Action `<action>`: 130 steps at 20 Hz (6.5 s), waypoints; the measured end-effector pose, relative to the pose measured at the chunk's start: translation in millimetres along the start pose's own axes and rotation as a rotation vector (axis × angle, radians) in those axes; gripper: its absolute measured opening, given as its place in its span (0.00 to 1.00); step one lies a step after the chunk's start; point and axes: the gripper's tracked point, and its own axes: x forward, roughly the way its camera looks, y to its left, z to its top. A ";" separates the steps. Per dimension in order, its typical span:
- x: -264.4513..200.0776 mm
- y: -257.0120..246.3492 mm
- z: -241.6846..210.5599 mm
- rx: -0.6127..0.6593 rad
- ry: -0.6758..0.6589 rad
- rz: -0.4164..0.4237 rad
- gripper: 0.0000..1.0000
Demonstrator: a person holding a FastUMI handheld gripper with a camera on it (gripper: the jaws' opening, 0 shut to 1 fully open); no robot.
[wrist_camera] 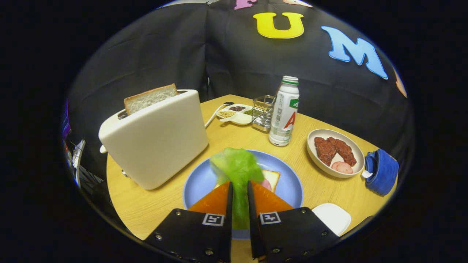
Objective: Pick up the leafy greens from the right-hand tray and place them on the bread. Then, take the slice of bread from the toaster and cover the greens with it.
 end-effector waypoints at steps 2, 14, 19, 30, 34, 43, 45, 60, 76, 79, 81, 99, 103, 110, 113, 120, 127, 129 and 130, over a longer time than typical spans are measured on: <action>-1.6 -1.1 -0.3 0.000 -0.004 -0.011 0.32; -65.7 -13.8 42.7 0.020 -0.259 -0.189 0.66; -90.4 2.5 53.1 0.107 -0.386 -0.268 0.66; -89.4 95.7 87.7 0.121 -0.495 -0.234 0.66; -79.8 139.5 103.8 0.099 -0.509 -0.152 0.66; -41.1 193.9 135.7 0.033 -0.499 -0.122 0.66; -30.1 197.6 135.7 0.020 -0.491 -0.135 0.66; 3.7 192.3 142.8 0.061 -0.431 -0.191 0.09; -66.3 180.4 201.0 0.110 -0.594 -0.137 0.09; -91.1 173.7 206.9 0.104 -0.636 -0.152 0.08; -101.1 165.7 205.2 0.097 -0.647 -0.167 0.08; -90.1 71.8 111.0 0.177 -0.525 -0.331 0.09; -86.8 60.6 90.1 0.201 -0.505 -0.355 0.09; -71.1 56.3 72.6 0.239 -0.483 -0.337 0.09; -52.6 62.0 61.9 0.239 -0.445 -0.302 0.09; -35.3 65.2 51.2 0.248 -0.441 -0.275 0.09; -36.8 54.3 31.5 0.218 -0.398 -0.296 0.14; -38.0 46.2 25.7 0.206 -0.384 -0.324 0.19; -36.7 43.3 24.1 0.201 -0.379 -0.333 0.19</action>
